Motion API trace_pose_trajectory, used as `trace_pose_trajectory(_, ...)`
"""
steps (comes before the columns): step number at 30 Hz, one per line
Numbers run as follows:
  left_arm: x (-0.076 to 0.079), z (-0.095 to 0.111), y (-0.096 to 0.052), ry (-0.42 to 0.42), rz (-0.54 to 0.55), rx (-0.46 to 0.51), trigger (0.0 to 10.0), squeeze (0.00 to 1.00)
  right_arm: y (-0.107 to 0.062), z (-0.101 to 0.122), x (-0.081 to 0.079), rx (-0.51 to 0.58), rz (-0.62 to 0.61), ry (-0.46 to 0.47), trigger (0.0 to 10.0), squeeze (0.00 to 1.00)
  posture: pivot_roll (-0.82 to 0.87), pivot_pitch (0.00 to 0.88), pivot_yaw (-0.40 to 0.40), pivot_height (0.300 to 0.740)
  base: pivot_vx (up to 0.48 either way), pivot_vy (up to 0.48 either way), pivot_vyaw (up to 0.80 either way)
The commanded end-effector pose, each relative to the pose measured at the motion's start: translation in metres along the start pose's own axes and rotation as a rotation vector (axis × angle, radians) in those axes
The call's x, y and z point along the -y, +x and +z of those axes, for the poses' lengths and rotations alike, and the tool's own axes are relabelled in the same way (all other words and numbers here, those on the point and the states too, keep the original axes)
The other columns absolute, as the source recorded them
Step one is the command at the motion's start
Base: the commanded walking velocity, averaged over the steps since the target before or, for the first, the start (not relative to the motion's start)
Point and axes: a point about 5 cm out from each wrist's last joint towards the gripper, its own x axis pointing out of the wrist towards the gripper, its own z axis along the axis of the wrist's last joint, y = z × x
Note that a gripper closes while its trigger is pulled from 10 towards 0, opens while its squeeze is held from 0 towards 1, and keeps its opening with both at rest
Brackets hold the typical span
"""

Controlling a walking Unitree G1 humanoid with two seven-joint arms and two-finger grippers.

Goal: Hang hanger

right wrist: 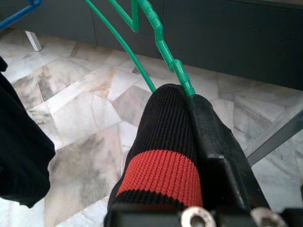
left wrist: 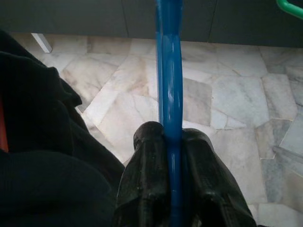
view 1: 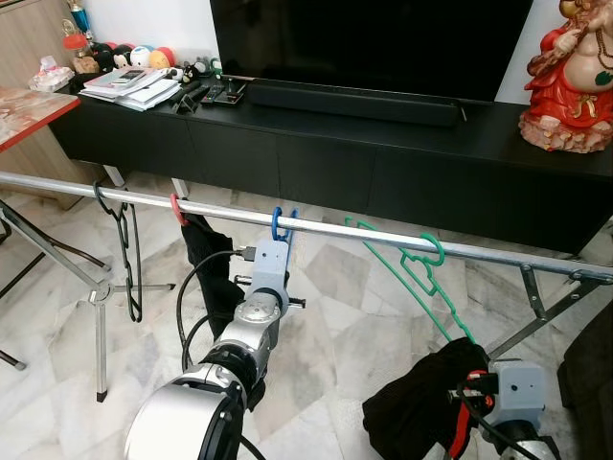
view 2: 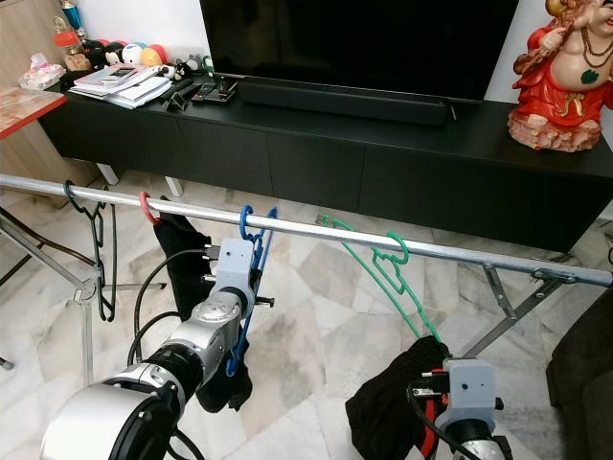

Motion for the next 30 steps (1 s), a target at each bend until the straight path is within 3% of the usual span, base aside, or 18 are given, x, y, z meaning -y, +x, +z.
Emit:
trace_pose_trajectory(1,-0.001,0.001,0.000,0.018,0.009,0.005,0.0,0.00,0.001,0.000,0.000,0.008,0.000,-0.007,10.0,0.00,-0.07,0.086,0.025,0.740,0.000,0.000,0.00)
trace_pose_trajectory(13,-0.009,-0.001,-0.002,0.072,-0.021,0.067,0.0,0.00,0.018,0.004,0.002,0.025,-0.014,-0.002,10.0,0.00,-0.03,0.006,0.027,0.740,0.000,0.000,0.00)
trace_pose_trajectory(25,-0.013,-0.044,-0.020,0.168,-0.062,0.079,0.0,0.00,0.026,0.001,0.010,0.034,-0.050,0.000,10.0,0.00,0.01,0.000,0.027,0.740,0.000,0.000,0.00)
trace_pose_trajectory(27,-0.014,-0.054,-0.027,0.184,-0.082,0.071,1.0,0.00,0.027,0.000,0.010,0.035,-0.051,-0.001,10.0,0.00,0.01,0.000,0.034,0.740,0.000,0.000,0.00)
trace_pose_trajectory(29,-0.016,-0.066,-0.038,0.178,-0.124,0.044,3.0,0.00,0.028,0.001,0.012,0.038,-0.059,0.000,10.0,0.00,0.02,0.000,0.037,0.740,0.000,0.000,0.00)
trace_pose_trajectory(30,-0.016,-0.070,-0.042,0.176,-0.145,0.034,3.0,0.00,0.028,0.001,0.013,0.040,-0.063,0.000,10.0,0.00,0.02,0.000,0.037,0.740,0.000,0.000,0.00)
